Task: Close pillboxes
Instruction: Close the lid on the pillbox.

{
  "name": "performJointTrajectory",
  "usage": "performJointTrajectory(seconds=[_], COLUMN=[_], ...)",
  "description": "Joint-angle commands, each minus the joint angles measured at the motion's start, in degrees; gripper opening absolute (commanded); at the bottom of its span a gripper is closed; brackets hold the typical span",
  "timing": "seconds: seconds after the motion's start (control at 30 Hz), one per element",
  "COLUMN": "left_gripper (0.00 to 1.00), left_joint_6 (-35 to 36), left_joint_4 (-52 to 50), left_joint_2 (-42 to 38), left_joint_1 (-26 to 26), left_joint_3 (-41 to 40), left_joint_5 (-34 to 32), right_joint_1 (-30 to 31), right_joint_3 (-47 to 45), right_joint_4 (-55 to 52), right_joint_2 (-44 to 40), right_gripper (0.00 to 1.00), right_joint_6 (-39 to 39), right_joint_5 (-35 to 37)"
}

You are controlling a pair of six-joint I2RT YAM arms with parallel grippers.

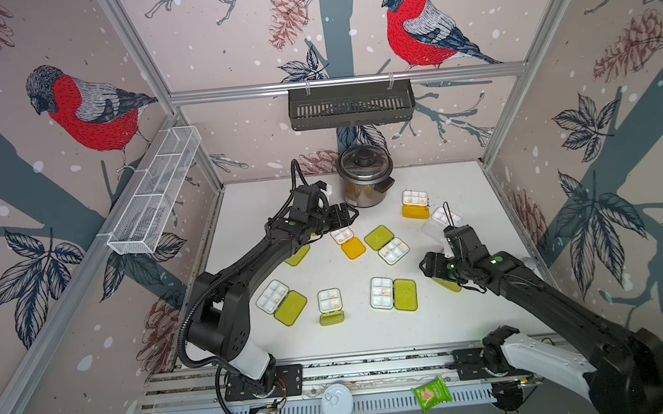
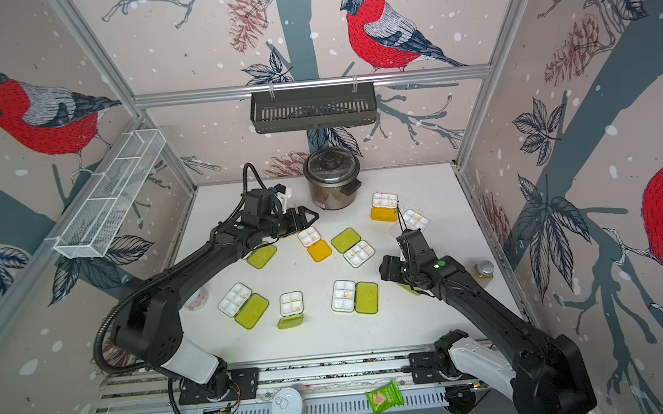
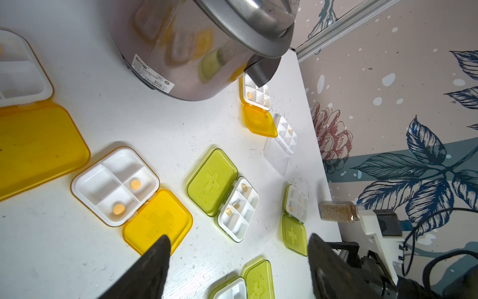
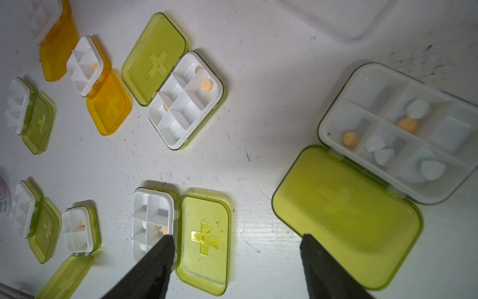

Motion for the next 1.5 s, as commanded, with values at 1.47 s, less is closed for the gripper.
performJointTrajectory(seconds=[1.47], left_gripper=[0.86], left_joint_6=[2.7], left_joint_4=[-4.8], left_joint_2=[5.4], left_joint_1=[-10.8], left_joint_3=[-8.4], left_joint_5=[12.9], right_joint_1=[4.5], right_joint_3=[-14.8], right_joint_4=[16.9], right_joint_2=[-1.0], right_gripper=[0.78], right_joint_6=[9.2], right_joint_5=[-15.2])
